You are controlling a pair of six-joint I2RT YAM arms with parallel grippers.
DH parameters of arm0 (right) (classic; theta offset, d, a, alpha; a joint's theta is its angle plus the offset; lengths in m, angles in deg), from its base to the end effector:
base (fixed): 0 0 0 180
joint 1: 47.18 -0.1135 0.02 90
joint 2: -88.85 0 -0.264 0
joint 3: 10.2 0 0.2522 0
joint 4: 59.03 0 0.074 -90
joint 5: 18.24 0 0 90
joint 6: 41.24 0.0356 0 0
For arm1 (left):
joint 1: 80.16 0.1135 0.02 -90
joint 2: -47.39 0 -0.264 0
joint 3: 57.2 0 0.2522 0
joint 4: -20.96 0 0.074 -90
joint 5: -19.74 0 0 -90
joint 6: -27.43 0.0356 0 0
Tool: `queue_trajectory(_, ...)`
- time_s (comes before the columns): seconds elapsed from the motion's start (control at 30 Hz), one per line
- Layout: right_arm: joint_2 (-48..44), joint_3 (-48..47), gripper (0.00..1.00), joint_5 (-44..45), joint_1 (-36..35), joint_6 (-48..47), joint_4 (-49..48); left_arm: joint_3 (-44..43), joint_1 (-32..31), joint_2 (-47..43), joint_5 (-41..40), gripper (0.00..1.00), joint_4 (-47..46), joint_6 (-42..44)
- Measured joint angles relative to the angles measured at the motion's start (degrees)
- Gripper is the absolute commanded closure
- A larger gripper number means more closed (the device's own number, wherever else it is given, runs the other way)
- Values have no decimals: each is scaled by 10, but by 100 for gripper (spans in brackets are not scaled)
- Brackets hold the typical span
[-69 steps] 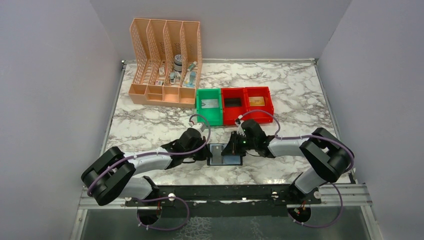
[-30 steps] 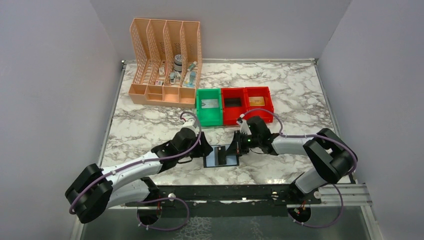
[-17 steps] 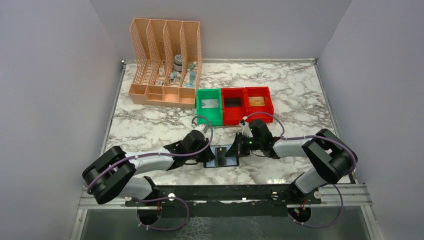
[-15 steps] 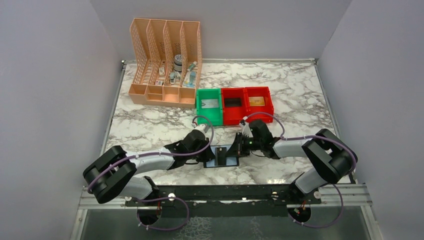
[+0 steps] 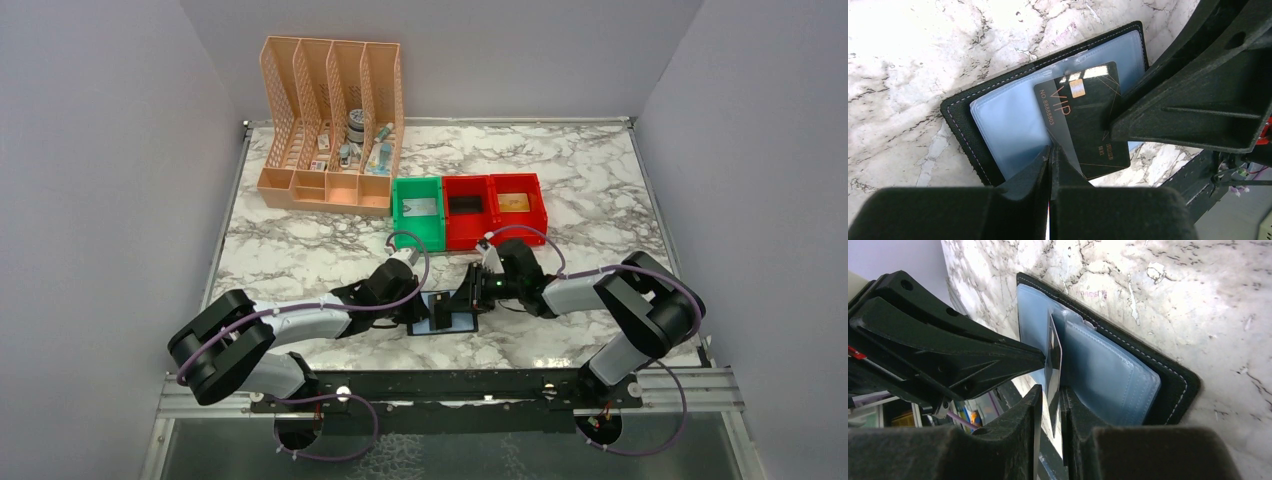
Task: Take the credit cards out of the card holder
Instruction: Remove the credit card from the card holder, then place the credit card in the storage box.
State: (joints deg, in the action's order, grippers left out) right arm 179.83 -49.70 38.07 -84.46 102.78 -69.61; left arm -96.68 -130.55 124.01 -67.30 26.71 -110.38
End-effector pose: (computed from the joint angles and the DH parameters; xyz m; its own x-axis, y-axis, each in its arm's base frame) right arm 0.1948 0.1731 0.1123 -0.9839 0.0972 -0.1502 -0.0705 0.5607 0.8250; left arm 0.1517 -0.1862 0.1435 -0.8793 -0.0980 -0.4660 0.2114 0.7965 -0.5664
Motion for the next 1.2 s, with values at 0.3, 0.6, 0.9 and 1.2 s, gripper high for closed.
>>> queue_trajectory(0.3,26,1,98,-21,0,10,-29,0,0,-6,-11,98,7,0)
queue_trajectory(0.6,-63,1,99,35,0,-43,50,3,0,-28,-31,82,28,-1)
queue_trajectory(0.9,-90,14,99,44,1,-83,68,11,0,-79,-37,66,30,-3)
queue_trajectory(1.2,-167,25,99,60,1,-134,68,11,0,-158,-61,47,69,1)
